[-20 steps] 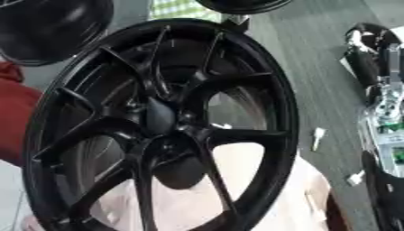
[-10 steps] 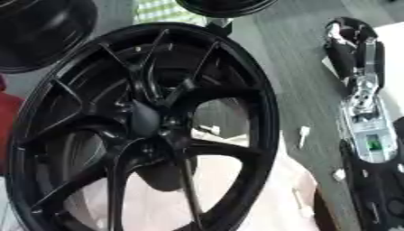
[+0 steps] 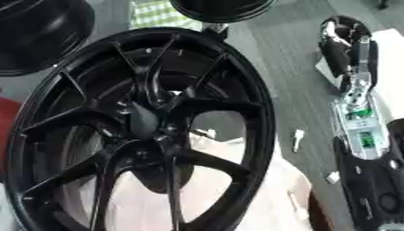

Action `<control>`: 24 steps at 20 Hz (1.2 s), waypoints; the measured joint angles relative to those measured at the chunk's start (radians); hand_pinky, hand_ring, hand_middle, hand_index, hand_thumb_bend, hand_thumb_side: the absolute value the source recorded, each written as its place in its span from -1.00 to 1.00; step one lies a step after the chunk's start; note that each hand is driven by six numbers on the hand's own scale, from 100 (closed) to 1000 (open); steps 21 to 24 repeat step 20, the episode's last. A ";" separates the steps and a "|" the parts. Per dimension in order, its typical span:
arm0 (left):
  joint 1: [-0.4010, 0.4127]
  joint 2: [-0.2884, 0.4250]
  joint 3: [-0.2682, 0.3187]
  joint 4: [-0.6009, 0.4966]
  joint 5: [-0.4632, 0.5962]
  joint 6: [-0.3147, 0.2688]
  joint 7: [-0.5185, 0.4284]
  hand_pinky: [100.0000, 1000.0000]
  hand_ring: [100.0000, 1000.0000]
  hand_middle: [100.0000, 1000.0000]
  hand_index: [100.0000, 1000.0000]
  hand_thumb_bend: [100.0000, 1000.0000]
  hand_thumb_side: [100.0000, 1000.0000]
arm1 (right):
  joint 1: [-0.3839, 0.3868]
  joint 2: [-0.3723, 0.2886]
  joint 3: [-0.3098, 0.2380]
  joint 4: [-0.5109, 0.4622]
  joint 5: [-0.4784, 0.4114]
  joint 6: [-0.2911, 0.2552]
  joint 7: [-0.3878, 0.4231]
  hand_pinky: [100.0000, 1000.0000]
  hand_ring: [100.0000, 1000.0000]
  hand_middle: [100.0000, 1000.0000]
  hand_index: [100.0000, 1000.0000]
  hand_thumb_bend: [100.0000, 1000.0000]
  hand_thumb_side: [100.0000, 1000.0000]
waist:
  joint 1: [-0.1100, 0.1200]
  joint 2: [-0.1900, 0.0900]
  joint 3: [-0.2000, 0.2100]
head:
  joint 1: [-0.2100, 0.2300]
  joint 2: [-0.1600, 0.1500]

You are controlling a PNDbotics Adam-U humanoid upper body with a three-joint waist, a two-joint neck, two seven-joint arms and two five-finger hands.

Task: Pull the pin out of the wheel hub.

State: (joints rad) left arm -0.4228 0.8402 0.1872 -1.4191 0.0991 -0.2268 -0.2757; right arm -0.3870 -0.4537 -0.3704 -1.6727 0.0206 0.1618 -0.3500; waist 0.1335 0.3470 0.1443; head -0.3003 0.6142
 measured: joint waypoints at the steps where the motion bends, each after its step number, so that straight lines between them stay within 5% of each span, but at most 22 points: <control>1: 0.004 -0.008 0.001 -0.012 0.005 0.010 0.022 0.38 0.34 0.18 0.61 -1.00 0.37 | 0.001 0.000 0.000 0.000 -0.001 -0.001 -0.001 0.75 0.70 0.08 0.52 -1.00 0.00 | 0.000 -0.001 0.000 | 0.000 0.000; 7: 0.023 -0.091 0.006 -0.121 0.067 0.046 0.116 0.24 0.16 0.00 0.50 -1.00 0.25 | 0.001 0.000 0.001 0.000 -0.005 0.001 -0.003 0.75 0.70 0.08 0.52 -1.00 0.00 | -0.003 -0.005 0.003 | 0.000 0.000; 17: 0.052 -0.436 0.032 -0.359 0.181 0.172 0.256 0.19 0.11 -0.03 0.49 -1.00 0.38 | 0.001 0.001 0.002 -0.001 -0.006 0.001 -0.007 0.75 0.70 0.08 0.52 -1.00 -0.01 | -0.021 -0.011 0.010 | -0.001 0.001; 24: 0.074 -0.494 0.026 -0.367 0.183 0.184 0.270 0.20 0.12 -0.02 0.50 -1.00 0.44 | 0.001 0.006 0.002 -0.001 -0.006 0.001 -0.007 0.75 0.70 0.08 0.52 -1.00 -0.01 | -0.030 -0.011 0.010 | -0.001 0.000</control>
